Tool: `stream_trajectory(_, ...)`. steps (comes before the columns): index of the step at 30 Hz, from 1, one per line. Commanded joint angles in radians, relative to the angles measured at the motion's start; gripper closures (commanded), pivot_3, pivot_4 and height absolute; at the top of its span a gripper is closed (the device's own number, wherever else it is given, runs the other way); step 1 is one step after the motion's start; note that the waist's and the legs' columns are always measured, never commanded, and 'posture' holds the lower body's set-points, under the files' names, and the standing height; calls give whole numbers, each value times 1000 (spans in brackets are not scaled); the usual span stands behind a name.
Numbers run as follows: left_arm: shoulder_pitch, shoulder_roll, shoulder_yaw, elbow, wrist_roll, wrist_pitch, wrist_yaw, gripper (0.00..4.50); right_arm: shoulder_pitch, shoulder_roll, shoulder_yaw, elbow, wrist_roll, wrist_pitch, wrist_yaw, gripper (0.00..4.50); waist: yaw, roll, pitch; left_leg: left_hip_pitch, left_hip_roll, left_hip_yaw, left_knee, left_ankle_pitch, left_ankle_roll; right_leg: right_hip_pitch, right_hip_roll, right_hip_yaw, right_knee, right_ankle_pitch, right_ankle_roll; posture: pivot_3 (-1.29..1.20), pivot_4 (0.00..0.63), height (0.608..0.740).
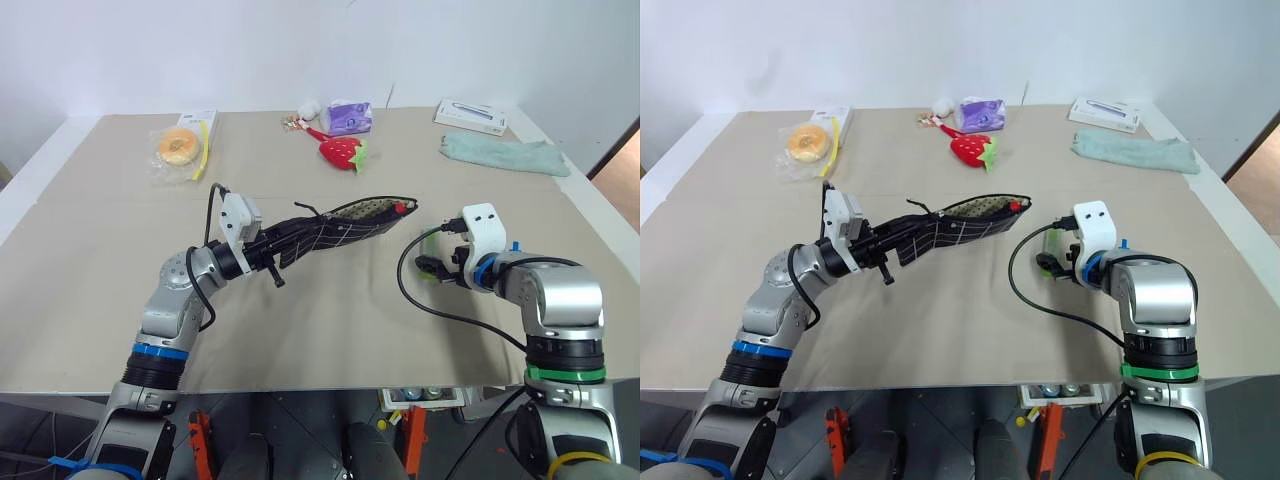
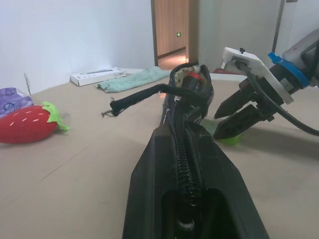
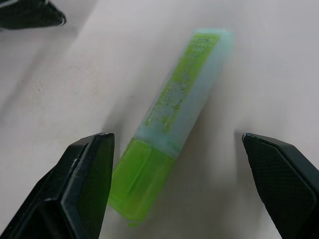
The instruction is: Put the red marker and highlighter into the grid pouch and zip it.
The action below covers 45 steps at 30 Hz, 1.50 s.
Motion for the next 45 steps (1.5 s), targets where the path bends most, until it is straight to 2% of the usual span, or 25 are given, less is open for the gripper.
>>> stream_trajectory(1,-9,10,18,-44,-3,-12,5,4500,7,3,21,-34,14,14,-22,102,0,0,0,0,0,0,0,0,0,0,0,0,0,0,0,0,150,740)
stream_trajectory(9,-4,7,17,-46,2,-19,8,4500,18,-28,55,-44,14,0,-45,102,0,0,0,0,0,0,0,0,0,0,0,0,0,0,0,0,150,740)
stream_trajectory(12,-4,4,16,-46,3,-21,10,4500,26,-34,60,-35,13,-8,-50,843,0,0,0,0,0,0,0,0,0,0,0,0,0,0,0,0,150,740)
stream_trajectory(15,-6,3,17,-43,5,-23,10,4500,23,-32,54,-38,26,3,-50,2319,0,0,0,0,0,0,0,0,0,0,0,0,0,0,0,0,150,740)
stream_trajectory(16,-7,2,17,-42,6,-23,10,4500,21,-29,46,-35,33,7,-50,3037,0,0,0,0,0,0,0,0,0,0,0,0,0,0,0,0,150,740)
stream_trajectory(17,-7,1,17,-42,6,-24,10,4500,19,-26,41,-32,37,10,-51,3369,0,0,0,0,0,0,0,0,0,0,0,0,0,0,0,0,150,740)
stream_trajectory(18,-7,0,17,-41,7,-25,10,4500,18,-27,36,-25,39,6,-52,3483,0,0,0,0,0,0,0,0,0,0,0,0,0,0,0,0,150,740)
stream_trajectory(23,-9,-1,17,-40,7,-26,10,4500,16,-46,25,-2,46,-24,-56,3483,0,0,0,0,0,0,0,0,0,0,0,0,0,0,0,0,150,740)
stream_trajectory(26,-10,-4,16,-40,8,-26,13,4500,2,-107,19,14,45,-189,-5,3483,1,0,0,-1,0,0,0,0,0,0,0,0,-1,0,0,0,150,740)
stream_trajectory(29,-9,-5,15,-40,7,-25,11,4500,-20,-288,38,45,30,-616,220,3483,1,2,2,-2,0,1,0,0,0,-1,0,1,-2,0,2,0,150,740)
stream_trajectory(32,-12,-4,12,-32,8,-25,6,4500,-71,-424,58,86,73,-856,466,3483,-4,2,2,-2,0,3,-1,-1,1,-1,0,2,-3,-1,4,0,150,740)
stream_trajectory(38,-20,-6,11,-21,13,-25,-1,4500,-260,-512,180,142,67,-999,747,3483,-18,0,3,0,1,6,-2,-1,2,-1,1,3,-3,0,3,0,150,740)
stream_trajectory(45,-22,-10,8,-19,18,-27,-5,4500,-373,-524,345,171,-63,-1108,915,3483,-12,-2,4,0,1,6,-1,0,1,-1,1,4,-3,0,3,0,150,740)
